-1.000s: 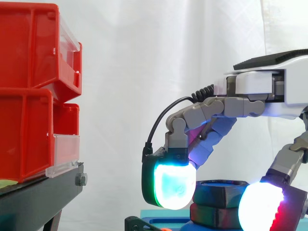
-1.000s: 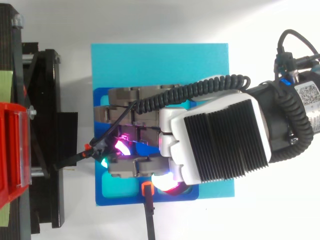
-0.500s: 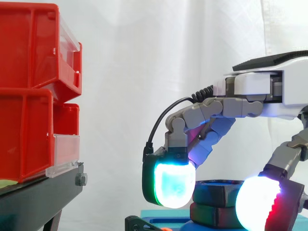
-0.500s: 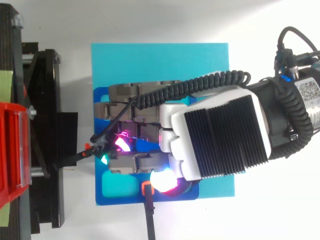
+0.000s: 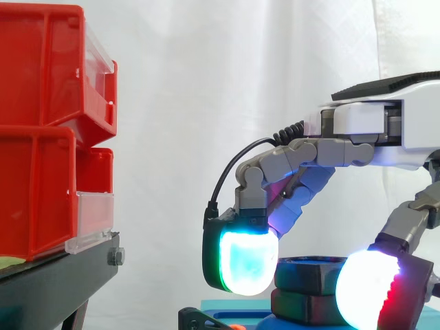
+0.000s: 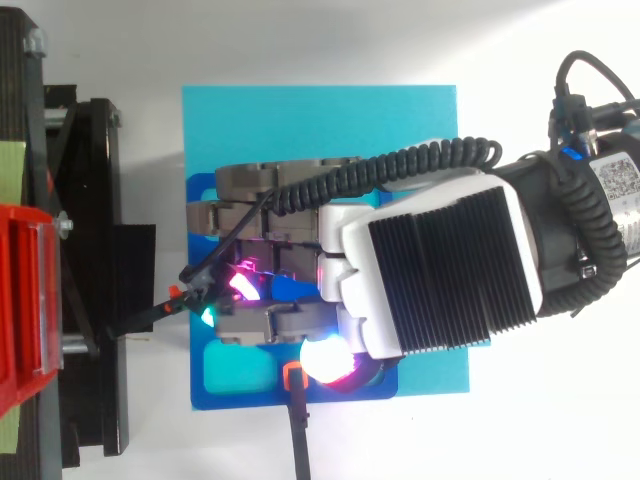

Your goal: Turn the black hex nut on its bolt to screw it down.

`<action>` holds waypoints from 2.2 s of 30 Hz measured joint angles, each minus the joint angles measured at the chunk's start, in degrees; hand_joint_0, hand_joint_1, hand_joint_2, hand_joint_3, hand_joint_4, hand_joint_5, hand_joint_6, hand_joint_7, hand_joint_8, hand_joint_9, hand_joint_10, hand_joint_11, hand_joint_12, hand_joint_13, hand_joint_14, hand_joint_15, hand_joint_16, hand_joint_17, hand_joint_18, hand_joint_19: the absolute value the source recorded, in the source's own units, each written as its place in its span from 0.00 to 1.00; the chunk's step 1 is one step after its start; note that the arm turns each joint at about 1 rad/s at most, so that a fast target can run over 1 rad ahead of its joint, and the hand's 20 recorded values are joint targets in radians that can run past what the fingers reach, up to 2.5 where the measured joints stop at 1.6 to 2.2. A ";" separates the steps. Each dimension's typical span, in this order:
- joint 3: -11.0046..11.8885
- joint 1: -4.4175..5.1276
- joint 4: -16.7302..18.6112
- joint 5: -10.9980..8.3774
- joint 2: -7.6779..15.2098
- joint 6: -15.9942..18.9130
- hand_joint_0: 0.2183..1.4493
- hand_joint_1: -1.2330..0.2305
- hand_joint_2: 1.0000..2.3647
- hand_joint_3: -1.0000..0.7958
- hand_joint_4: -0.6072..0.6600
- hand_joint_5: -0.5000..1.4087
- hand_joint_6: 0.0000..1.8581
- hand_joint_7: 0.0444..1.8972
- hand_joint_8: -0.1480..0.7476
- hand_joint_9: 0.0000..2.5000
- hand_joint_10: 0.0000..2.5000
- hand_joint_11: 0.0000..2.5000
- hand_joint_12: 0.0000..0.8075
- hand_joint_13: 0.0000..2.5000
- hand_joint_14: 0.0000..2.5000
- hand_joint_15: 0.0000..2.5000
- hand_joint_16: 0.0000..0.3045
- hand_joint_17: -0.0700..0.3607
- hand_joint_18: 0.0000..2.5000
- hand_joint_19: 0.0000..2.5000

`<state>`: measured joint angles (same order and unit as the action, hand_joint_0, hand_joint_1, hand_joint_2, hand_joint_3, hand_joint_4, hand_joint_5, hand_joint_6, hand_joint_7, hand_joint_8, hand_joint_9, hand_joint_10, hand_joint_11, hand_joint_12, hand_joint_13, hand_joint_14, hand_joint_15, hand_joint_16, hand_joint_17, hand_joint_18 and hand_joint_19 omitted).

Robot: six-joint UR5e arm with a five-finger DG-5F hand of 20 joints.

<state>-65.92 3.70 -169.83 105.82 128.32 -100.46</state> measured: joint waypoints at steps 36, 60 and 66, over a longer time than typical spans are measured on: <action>10.59 -2.72 -28.12 -2.58 -4.11 1.35 0.20 0.55 0.00 0.28 0.69 0.22 0.27 0.52 0.48 0.32 0.00 0.05 0.45 0.23 0.00 0.02 0.16 0.41 0.20 0.14; -16.95 -3.00 -22.22 -7.28 -26.00 13.67 0.21 0.51 0.00 0.28 0.60 0.16 0.27 0.39 0.42 0.22 0.00 0.04 0.43 0.15 0.00 0.00 0.15 0.40 0.15 0.12; -19.14 -2.87 -21.11 -7.29 -26.69 17.81 0.21 0.51 0.00 0.28 0.57 0.13 0.27 0.35 0.39 0.12 0.00 0.00 0.43 0.10 0.00 0.00 0.15 0.40 0.07 0.08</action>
<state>-85.06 0.83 -190.94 98.52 101.63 -82.65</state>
